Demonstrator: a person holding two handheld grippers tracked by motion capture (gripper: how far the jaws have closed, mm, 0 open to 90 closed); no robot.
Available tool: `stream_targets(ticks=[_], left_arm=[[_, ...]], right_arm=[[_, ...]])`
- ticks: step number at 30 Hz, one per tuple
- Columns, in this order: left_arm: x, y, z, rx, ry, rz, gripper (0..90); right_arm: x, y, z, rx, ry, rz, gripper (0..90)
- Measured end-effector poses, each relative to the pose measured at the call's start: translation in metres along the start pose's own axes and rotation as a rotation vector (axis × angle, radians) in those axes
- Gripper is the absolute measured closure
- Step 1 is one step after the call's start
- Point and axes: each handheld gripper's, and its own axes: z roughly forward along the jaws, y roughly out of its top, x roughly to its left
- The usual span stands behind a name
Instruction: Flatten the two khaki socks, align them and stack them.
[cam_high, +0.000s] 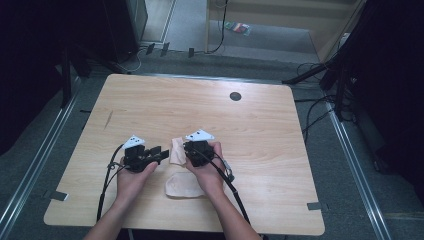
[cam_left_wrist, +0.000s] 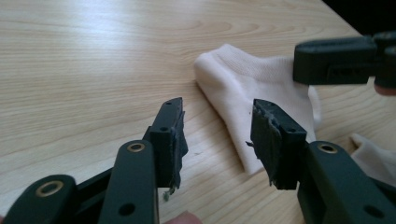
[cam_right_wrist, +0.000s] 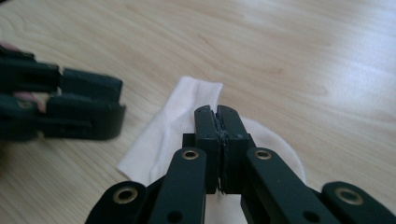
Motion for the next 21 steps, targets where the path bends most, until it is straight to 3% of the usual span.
stream_targets(ticks=[4, 6, 8, 11, 16, 19, 20, 21], left_arm=[[-0.003, 0.002, 0.0, -0.012, -0.034, 0.015, 47.8], [-0.005, 0.002, 0.001, -0.011, -0.083, 0.028, 45.2], [-0.007, 0.003, 0.004, 0.02, -0.1, 0.039, 36.1], [-0.009, 0.001, 0.01, 0.081, -0.063, 0.025, 28.6], [-0.009, 0.002, 0.01, 0.071, -0.05, -0.011, 24.9], [-0.01, 0.002, 0.011, 0.067, -0.047, -0.013, 25.4], [-0.01, 0.002, 0.011, 0.05, -0.033, 0.003, 28.5], [-0.01, 0.002, 0.011, 0.05, -0.033, 0.003, 34.6]], right_arm=[[0.003, 0.015, -0.008, -0.031, 0.011, 0.003, 89.4], [0.004, 0.019, -0.01, -0.037, 0.014, -0.001, 89.4], [0.007, 0.028, -0.014, -0.046, 0.025, -0.013, 89.4], [0.016, 0.044, -0.022, -0.058, 0.043, -0.039, 89.4], [0.029, 0.062, -0.035, -0.099, 0.091, -0.064, 89.4], [0.032, 0.068, -0.04, -0.117, 0.121, -0.054, 89.4], [0.034, 0.074, -0.049, -0.148, 0.165, -0.04, 89.5], [0.034, 0.074, -0.049, -0.148, 0.165, -0.04, 89.5]])
